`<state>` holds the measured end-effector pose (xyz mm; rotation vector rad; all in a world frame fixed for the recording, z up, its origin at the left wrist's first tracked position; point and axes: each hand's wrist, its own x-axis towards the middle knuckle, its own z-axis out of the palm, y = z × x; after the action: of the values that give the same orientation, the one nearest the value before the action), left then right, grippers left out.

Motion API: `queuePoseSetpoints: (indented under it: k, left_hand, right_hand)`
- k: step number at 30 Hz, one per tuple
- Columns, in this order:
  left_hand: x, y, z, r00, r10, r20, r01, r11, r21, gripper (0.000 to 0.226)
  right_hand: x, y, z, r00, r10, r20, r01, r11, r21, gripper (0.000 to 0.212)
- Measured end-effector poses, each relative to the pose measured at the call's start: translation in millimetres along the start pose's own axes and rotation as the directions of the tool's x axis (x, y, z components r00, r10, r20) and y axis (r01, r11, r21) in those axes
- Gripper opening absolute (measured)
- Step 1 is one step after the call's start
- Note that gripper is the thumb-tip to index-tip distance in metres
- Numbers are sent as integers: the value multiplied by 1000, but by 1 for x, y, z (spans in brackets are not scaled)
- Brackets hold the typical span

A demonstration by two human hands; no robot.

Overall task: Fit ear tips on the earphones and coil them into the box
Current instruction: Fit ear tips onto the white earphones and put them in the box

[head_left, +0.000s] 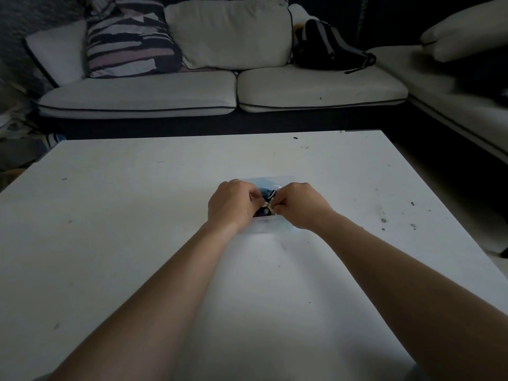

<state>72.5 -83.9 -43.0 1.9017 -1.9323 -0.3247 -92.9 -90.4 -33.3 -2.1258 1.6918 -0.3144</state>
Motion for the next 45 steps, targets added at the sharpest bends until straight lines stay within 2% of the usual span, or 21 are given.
queuePoseSetpoints:
  k: [3,5,7,9,11,14,15,17,19,24,29,33,36,38,40,42,44,45]
  left_hand:
    - [0,-7,-1,999,12,42,-11,1000,-21,6]
    - [-3,-8,0,995,-6,104,12,998,-58,5]
    - [-5,-9,1,984,-25,179,44,994,-99,6]
    - [-8,-10,2,981,-27,193,58,986,-156,9]
    - [-13,-11,-1,992,-39,118,65,971,-231,10]
    - [-16,-18,-2,977,-191,-91,158,945,-285,8]
    - [-17,-22,-1,961,-260,-90,226,933,-281,18]
    - [-18,-29,0,924,-381,47,377,877,-297,31]
    - [-21,-30,-1,896,-414,158,443,819,-364,14]
    - [-23,-35,-6,890,-432,144,445,758,-476,23]
    - [-32,-46,-19,904,-417,100,415,793,-446,20]
    - [-45,-59,-33,885,-448,129,452,759,-469,16]
    - [-55,-67,-40,871,-471,137,473,731,-492,11]
    - [-60,-69,-43,872,-467,144,474,736,-483,11]
    - [-63,-72,-45,877,-452,161,472,753,-458,13]
    - [-66,-75,-47,875,-452,175,480,759,-440,15]
    - [-69,-78,-51,868,-460,186,493,759,-425,14]
    - [-71,-79,-52,865,-463,192,500,761,-413,13]
  right_hand:
    - [6,-5,2,999,26,23,-24,996,-86,14]
    - [6,-9,3,999,32,-13,-34,992,-122,8]
    - [5,-11,5,999,32,-34,-37,988,-148,9]
    - [5,-13,5,999,38,-33,-43,987,-157,12]
    - [5,-13,5,999,42,-32,-47,986,-161,10]
    - [6,-14,5,999,38,-31,-41,992,-121,6]
    - [7,-14,5,999,29,-28,-32,995,-91,12]
    - [7,-10,5,1000,-3,8,3,997,-72,26]
    - [4,-8,2,996,-43,80,51,994,-100,28]
    - [-10,-8,-5,971,-133,196,154,983,-99,52]
    - [-17,-19,-8,934,-170,314,225,963,-147,58]
    - [-32,-33,-6,919,-210,334,282,942,-181,54]
    - [-41,-37,-10,931,-233,282,274,955,-114,43]
    - [-41,-34,-17,962,-218,165,221,975,-5,32]
    - [-36,-21,-23,992,-127,-13,128,985,119,28]
    - [-26,0,-22,987,17,-161,12,984,177,32]
    - [-14,22,-14,974,132,-185,-109,986,129,39]
    - [-8,30,-8,971,192,-140,-181,980,85,45]
